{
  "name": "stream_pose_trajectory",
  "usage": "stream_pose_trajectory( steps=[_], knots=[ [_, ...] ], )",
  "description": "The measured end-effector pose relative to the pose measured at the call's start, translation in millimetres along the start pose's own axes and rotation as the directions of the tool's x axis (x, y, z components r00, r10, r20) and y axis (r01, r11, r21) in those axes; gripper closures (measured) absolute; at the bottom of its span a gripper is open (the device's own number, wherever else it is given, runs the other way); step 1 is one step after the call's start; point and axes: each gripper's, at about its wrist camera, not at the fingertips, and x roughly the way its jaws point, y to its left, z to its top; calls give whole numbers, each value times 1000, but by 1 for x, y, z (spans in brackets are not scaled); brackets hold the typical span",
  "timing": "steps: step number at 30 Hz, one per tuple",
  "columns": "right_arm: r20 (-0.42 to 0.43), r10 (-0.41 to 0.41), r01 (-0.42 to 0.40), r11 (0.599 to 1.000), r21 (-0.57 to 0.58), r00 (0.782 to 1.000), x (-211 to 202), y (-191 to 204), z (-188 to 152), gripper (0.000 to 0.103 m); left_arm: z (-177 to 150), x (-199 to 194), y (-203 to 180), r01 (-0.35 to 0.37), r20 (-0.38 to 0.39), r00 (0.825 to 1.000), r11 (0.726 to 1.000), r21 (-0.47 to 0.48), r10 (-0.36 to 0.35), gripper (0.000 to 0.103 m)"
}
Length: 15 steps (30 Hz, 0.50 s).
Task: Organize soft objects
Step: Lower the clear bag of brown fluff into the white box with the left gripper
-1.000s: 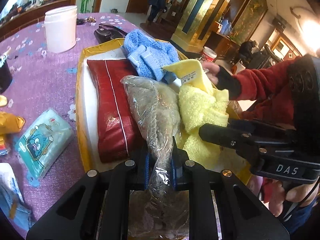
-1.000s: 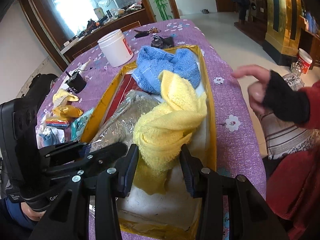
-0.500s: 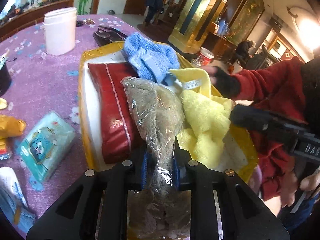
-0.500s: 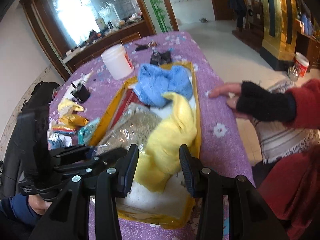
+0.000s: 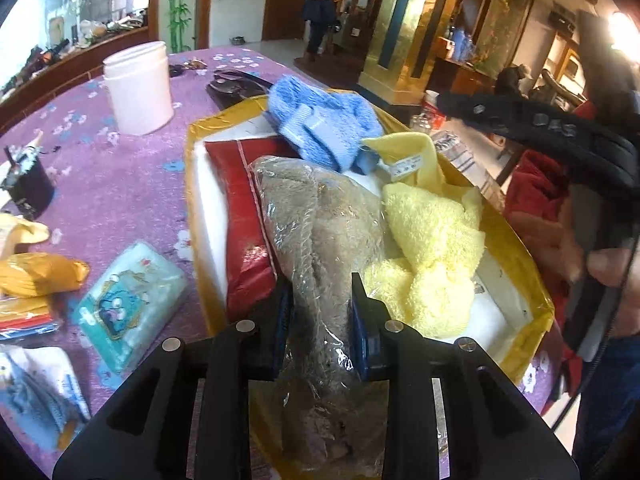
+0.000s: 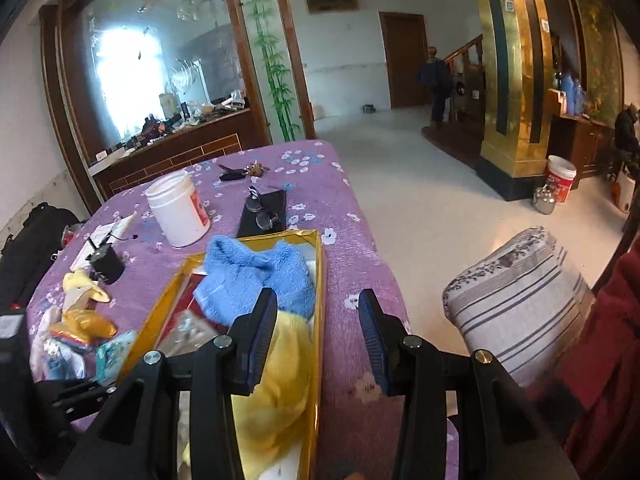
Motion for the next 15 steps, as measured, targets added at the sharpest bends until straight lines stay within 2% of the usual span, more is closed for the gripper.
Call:
stream_pose_trajectory(
  steps=[4,7,11,15],
  knots=[
    [-27,37,-36,999,36,999,15,1,-2,60,-1,-1,9,-26,11,1000,1000,-17,26,77],
    [-28,39,-38,998,42,999,19,5,-4,60,-4,7,13,3,-27,1000,1000,-22,-4,77],
    [-35,29,-27,999,33,999,25,11,-2,60,-3,5,17,1,-30,1000,1000,-25,-1,77],
    [-59,62,-61,998,15,996,40,29,-1,60,-7,-3,29,-45,-35,998,998,-48,43,77]
  ],
)
